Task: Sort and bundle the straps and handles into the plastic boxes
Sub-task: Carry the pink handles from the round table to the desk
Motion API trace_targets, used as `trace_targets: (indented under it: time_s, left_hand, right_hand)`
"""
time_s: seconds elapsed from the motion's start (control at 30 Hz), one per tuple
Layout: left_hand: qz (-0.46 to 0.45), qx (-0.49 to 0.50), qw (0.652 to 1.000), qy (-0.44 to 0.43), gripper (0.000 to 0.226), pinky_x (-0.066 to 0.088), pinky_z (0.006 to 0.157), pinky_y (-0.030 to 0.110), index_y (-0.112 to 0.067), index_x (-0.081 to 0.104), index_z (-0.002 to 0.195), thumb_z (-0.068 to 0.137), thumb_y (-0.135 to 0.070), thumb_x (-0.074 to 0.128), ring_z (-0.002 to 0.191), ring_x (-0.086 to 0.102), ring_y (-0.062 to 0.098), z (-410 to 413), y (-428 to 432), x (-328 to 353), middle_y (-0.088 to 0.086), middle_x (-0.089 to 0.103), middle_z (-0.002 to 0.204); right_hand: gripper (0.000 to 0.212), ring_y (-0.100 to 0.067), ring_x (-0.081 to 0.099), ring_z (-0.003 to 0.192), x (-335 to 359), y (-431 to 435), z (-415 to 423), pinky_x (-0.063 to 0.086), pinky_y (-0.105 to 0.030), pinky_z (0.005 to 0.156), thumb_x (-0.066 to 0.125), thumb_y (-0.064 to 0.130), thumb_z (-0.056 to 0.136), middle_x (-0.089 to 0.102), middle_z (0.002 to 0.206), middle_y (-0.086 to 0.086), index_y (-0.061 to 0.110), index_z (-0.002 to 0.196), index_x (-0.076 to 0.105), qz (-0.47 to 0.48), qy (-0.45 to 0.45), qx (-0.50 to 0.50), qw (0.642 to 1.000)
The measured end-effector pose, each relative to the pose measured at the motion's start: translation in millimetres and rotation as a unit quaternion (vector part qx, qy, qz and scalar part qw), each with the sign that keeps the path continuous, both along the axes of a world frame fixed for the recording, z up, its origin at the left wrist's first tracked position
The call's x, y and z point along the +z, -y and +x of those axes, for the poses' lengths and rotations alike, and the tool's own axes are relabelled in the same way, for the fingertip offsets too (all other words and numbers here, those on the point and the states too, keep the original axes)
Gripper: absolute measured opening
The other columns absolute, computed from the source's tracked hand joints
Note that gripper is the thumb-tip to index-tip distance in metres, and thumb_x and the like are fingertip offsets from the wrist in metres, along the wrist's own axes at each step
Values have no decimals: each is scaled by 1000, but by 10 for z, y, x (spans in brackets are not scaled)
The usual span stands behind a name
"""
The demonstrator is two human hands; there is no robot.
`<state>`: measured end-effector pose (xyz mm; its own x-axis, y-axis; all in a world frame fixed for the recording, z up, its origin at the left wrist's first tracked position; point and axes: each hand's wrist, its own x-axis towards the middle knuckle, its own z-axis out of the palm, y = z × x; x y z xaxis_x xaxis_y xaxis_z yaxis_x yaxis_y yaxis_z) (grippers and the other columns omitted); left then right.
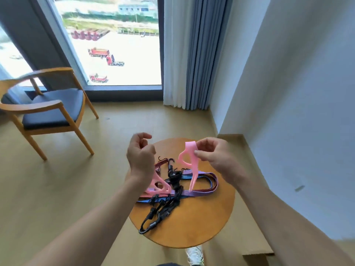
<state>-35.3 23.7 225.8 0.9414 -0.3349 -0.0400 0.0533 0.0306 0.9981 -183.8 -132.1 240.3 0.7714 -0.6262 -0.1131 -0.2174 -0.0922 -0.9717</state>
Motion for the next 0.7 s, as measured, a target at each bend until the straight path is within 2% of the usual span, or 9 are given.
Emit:
trace_targets:
  time_s: [0.07,0.13,0.23,0.3,0.37,0.47,0.57,0.63,0.7]
  left_hand:
    - [28,-86,995,45,26,40,57,37,-26,67,95,73,-13,60,67,43,19,-168,25,108,0,45,75]
    - [84,-216,964,131,30,48,65,42,-29,68,110,82,-24,77,73,49,21,-391,75,189,-3,51,86]
    - [100,-350,914,178,74,57,69,40,-35,55,140,76,-27,91,71,57,19,-725,170,283,-10,60,116]
    - [82,-434,883,161,88,59,65,37,-39,47,145,73,-25,95,68,60,18,-995,234,323,-15,62,125]
    - [59,-483,855,181,63,54,58,26,-40,63,127,75,-25,93,62,61,9,-1271,320,338,-13,72,114]
    - [26,-512,832,211,23,50,59,16,-35,77,99,81,-29,88,66,66,-1,-1709,437,394,-13,78,88]
    - [16,-568,805,171,27,62,70,26,-25,77,109,85,-29,86,81,77,11,-2160,496,454,-7,79,89]
    - [13,-597,784,168,36,66,74,37,-22,72,120,87,-31,83,83,78,15,-2480,513,492,-5,79,90]
    - [10,-623,762,175,39,66,72,38,-30,65,124,89,-34,82,79,78,15,-2808,522,508,-4,79,87]
  right_hand:
    - [17,-7,71,77,166,-97,-240,54,-17,67,76,-3,85,77,91,-7,6,98,73,-27,20,-30,999]
    - [17,-9,73,81,323,-209,-528,56,-19,69,78,2,85,78,90,-3,12,98,74,-56,38,-66,996]
    - [19,-14,75,85,509,-359,-908,58,-23,74,79,4,84,78,90,0,18,96,75,-82,56,-111,989]
    - [18,-16,75,85,629,-487,-1224,59,-24,75,79,5,84,78,89,0,19,96,76,-100,68,-154,981]
    - [18,-17,75,85,730,-614,-1546,60,-26,75,79,4,84,78,88,-1,16,96,77,-112,76,-192,972]
    - [18,-17,74,84,800,-809,-2015,61,-29,77,80,1,82,77,88,-4,12,96,76,-121,75,-266,953]
    - [27,-16,68,98,717,-1017,-2527,57,-30,88,81,9,82,73,103,-1,16,107,73,-133,66,-356,923]
    - [42,-10,62,110,561,-1171,-2873,53,-27,93,83,17,82,68,114,4,24,120,66,-104,28,-349,931]
    - [53,-6,61,112,362,-1332,-3164,52,-24,90,87,18,78,68,115,6,27,124,62,-44,-15,-312,949]
